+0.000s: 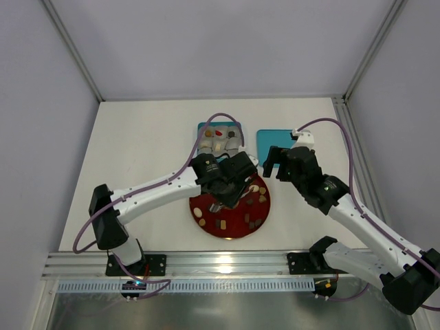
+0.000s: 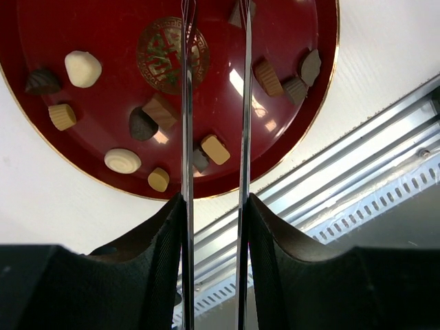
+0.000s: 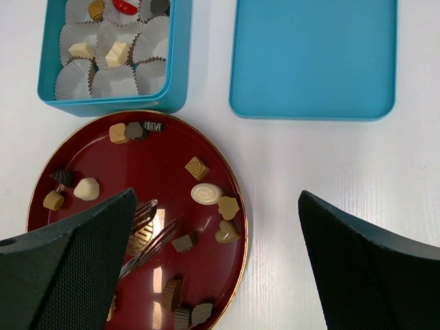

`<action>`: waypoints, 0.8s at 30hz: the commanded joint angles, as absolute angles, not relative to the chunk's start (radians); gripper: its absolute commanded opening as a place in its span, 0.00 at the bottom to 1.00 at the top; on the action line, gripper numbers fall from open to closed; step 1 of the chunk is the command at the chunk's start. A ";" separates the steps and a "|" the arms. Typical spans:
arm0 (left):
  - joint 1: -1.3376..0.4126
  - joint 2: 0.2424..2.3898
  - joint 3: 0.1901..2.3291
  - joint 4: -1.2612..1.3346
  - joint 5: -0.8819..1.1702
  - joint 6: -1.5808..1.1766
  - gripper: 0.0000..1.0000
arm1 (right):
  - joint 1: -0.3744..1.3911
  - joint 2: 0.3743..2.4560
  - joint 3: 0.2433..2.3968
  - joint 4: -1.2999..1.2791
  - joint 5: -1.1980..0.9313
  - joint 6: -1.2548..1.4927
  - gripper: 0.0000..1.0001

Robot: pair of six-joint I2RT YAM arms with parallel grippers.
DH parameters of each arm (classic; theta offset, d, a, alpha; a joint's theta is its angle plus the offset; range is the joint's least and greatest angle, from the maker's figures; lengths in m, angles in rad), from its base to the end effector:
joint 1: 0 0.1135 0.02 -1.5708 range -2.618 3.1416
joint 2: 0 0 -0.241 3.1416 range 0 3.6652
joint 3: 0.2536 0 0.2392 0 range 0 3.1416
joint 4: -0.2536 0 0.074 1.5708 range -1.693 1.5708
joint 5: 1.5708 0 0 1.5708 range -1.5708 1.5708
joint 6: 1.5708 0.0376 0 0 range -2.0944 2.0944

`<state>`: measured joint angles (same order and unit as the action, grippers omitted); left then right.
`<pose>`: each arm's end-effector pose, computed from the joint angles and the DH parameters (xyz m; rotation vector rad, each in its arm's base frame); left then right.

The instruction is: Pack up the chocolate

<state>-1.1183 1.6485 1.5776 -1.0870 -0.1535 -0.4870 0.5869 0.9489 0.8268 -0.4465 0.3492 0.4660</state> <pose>0.1444 -0.2840 0.2954 0.8068 2.6124 -0.2657 0.1810 0.1050 0.2819 0.0757 2.1105 0.2579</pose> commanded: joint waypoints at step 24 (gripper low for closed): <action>-1.166 1.696 1.577 -1.049 -0.113 -0.445 0.41 | 0.581 0.920 0.859 -0.453 0.376 0.456 1.00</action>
<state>-1.1584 1.6867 1.5723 -1.0809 -0.1268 -0.4633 0.5850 0.9466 0.8268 -0.4511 0.3538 0.4660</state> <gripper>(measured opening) 0.418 0.996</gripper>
